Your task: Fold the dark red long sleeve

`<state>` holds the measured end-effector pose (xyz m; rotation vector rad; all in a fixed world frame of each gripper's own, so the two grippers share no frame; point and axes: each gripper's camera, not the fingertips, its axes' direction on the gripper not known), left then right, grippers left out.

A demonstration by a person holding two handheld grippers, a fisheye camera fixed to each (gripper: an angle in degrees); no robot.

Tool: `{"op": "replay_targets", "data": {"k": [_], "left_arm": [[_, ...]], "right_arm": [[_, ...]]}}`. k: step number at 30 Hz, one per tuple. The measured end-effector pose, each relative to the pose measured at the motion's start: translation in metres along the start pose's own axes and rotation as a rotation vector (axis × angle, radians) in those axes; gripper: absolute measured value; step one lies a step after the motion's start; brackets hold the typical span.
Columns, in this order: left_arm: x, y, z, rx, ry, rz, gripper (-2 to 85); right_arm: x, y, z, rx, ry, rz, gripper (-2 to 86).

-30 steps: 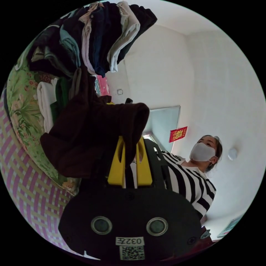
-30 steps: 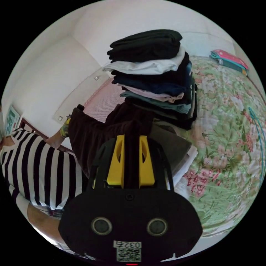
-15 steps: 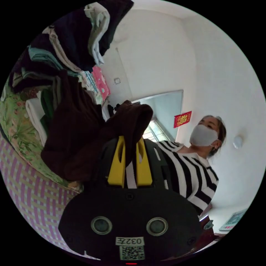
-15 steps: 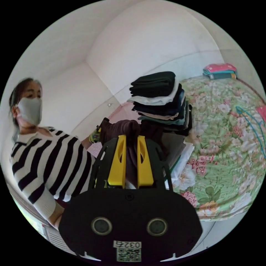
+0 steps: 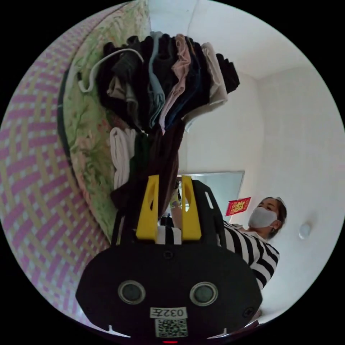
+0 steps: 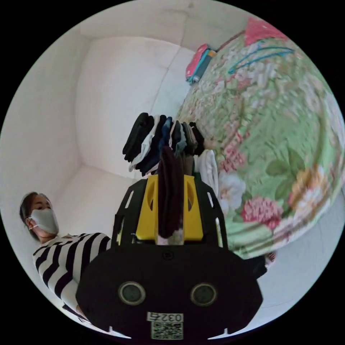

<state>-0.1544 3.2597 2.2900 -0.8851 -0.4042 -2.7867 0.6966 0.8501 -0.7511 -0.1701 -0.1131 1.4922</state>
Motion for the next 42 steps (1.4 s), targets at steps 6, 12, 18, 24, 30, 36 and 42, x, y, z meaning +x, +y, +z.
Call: {"op": "replay_targets", "data": {"k": [6,12,18,24,30,36,42], "left_arm": [[-0.044,0.085,-0.004,0.019,0.076,-0.200,14.9],[-0.055,0.095,0.038,0.052,0.294,-0.209,16.7],[0.002,0.079,0.036,0.056,0.040,-0.236,12.2],[0.055,0.070,0.036,-0.010,-0.196,-0.226,10.8],[0.063,0.066,0.033,-0.001,-0.167,-0.241,3.7],[0.102,0.064,0.032,-0.115,-0.306,-0.104,2.2],[0.104,0.049,0.012,-0.079,-0.129,-0.064,1.6]], "right_arm": [[0.027,0.094,-0.025,0.079,-0.151,0.239,13.0],[0.019,0.111,0.009,0.036,-0.338,0.315,14.4],[-0.014,0.088,0.022,0.007,-0.251,0.293,13.7],[-0.039,0.073,0.024,-0.041,-0.007,0.279,11.3],[-0.064,0.063,0.024,-0.037,0.093,0.202,7.0],[-0.111,0.049,0.028,-0.110,0.246,0.014,6.5],[-0.115,0.029,0.027,-0.094,0.143,-0.017,6.4]]}}
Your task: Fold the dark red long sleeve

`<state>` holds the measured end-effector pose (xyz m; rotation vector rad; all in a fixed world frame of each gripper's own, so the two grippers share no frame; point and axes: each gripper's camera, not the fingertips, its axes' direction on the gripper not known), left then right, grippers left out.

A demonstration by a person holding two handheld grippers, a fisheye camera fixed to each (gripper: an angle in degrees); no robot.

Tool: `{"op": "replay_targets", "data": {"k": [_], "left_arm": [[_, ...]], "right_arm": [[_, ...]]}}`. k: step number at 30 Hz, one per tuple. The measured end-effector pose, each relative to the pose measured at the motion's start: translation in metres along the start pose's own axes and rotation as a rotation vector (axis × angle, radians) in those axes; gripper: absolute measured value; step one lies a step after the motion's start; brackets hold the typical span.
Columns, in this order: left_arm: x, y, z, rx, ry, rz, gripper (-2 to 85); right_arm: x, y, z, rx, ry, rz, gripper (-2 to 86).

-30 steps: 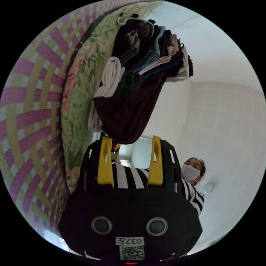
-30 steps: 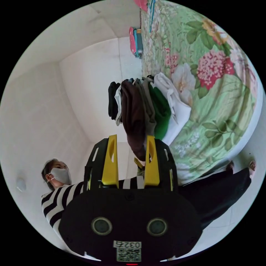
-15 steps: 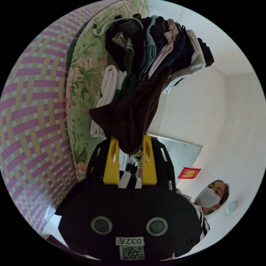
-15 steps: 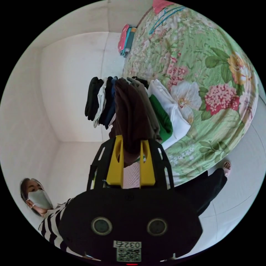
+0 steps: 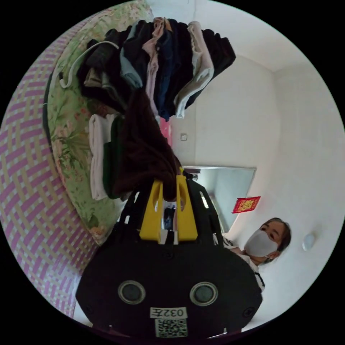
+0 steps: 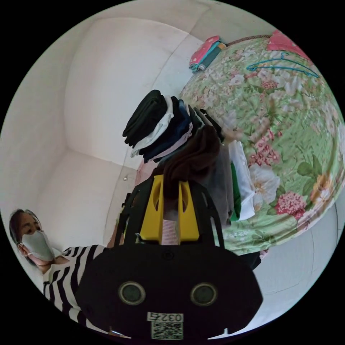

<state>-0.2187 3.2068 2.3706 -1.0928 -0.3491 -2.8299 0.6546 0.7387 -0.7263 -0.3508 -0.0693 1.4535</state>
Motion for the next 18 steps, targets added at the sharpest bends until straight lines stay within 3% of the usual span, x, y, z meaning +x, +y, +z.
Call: {"op": "replay_targets", "data": {"k": [5,9,12,14,18], "left_arm": [[0.028,-0.051,0.000,0.042,0.162,0.087,1.7],[0.073,-0.070,-0.004,0.066,0.081,0.236,1.6],[0.088,-0.045,-0.004,0.073,0.003,0.470,1.6],[0.052,-0.009,0.005,0.045,-0.066,0.564,1.7],[-0.063,0.056,0.023,-0.033,-0.084,0.406,1.7]], "right_arm": [[-0.018,-0.054,-0.006,0.046,-0.073,-0.036,6.2],[-0.059,-0.079,-0.018,0.101,-0.078,-0.157,6.1],[-0.064,-0.070,-0.035,0.182,-0.105,-0.230,6.1],[-0.030,-0.050,-0.033,0.157,-0.131,-0.219,6.1],[0.054,0.008,-0.016,0.075,-0.156,-0.023,6.0]]}}
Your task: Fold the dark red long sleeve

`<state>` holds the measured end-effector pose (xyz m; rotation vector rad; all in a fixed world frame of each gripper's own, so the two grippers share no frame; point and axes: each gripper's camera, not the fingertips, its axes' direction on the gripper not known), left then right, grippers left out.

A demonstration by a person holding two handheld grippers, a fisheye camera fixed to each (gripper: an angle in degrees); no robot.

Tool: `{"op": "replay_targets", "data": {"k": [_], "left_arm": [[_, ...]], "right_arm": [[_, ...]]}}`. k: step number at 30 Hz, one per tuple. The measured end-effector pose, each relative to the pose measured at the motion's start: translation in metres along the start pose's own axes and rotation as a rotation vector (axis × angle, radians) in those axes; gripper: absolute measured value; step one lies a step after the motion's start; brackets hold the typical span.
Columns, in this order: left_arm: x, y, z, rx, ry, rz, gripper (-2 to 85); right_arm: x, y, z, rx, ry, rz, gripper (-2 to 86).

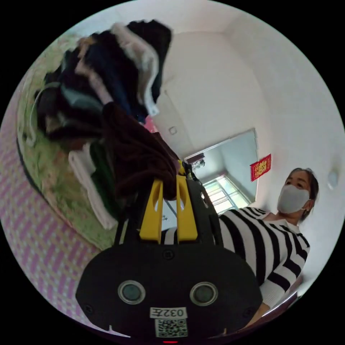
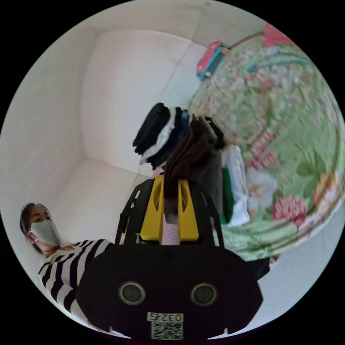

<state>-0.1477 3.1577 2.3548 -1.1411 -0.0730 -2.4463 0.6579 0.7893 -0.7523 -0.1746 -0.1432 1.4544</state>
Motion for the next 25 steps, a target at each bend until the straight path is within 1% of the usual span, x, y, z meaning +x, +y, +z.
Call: {"op": "replay_targets", "data": {"k": [2,3,5,7,10,12,13,15,16,17,18,19,20,21,22,23,24,25], "left_arm": [[-0.057,0.068,0.016,-0.014,0.007,-0.175,1.7],[-0.068,0.082,0.018,-0.003,0.027,-0.204,1.7],[-0.099,0.118,0.012,0.107,0.150,-0.267,1.6],[-0.102,0.124,0.005,0.151,0.165,-0.242,1.5],[-0.089,0.122,-0.004,0.143,0.123,-0.136,1.4],[-0.097,0.133,-0.005,0.128,0.117,-0.124,1.5],[-0.117,0.146,-0.001,0.105,0.113,-0.178,1.7],[-0.158,0.172,0.008,0.055,0.066,-0.298,2.4],[-0.184,0.190,0.007,0.054,0.059,-0.368,3.2],[-0.198,0.206,-0.003,0.134,0.112,-0.385,3.6],[-0.200,0.214,-0.012,0.194,0.130,-0.373,3.7],[-0.197,0.224,-0.029,0.280,0.114,-0.334,3.1],[-0.187,0.227,-0.044,0.311,0.035,-0.284,1.8],[-0.180,0.225,-0.049,0.313,-0.017,-0.248,1.2],[-0.163,0.215,-0.055,0.294,-0.120,-0.160,0.1],[-0.147,0.197,-0.050,0.252,-0.207,-0.067,-0.3],[-0.140,0.187,-0.044,0.225,-0.236,-0.019,-0.5],[-0.129,0.163,-0.026,0.164,-0.286,0.071,-0.7]], "right_arm": [[0.049,0.040,0.001,-0.009,0.039,0.146,5.9],[0.059,0.049,0.000,0.003,0.016,0.172,5.9],[0.084,0.070,0.002,0.073,-0.137,0.232,5.8],[0.079,0.071,0.008,0.071,-0.133,0.209,5.7],[0.054,0.069,0.016,0.070,-0.111,0.108,5.8],[0.050,0.072,0.020,0.070,-0.106,0.080,5.9],[0.059,0.076,0.026,0.062,-0.095,0.096,6.4],[0.089,0.084,0.039,0.023,-0.076,0.200,8.4],[0.108,0.092,0.046,0.007,-0.096,0.268,9.4],[0.117,0.101,0.045,0.045,-0.106,0.300,9.7],[0.117,0.106,0.041,0.080,-0.083,0.306,9.3],[0.111,0.113,0.033,0.145,0.007,0.299,8.5],[0.097,0.117,0.027,0.203,0.132,0.260,6.8],[0.088,0.117,0.026,0.228,0.194,0.225,6.0],[0.067,0.112,0.030,0.256,0.276,0.120,4.0],[0.045,0.101,0.044,0.253,0.325,-0.005,2.1],[0.034,0.094,0.054,0.240,0.351,-0.067,1.2],[0.016,0.080,0.081,0.199,0.422,-0.171,0.0]]}}
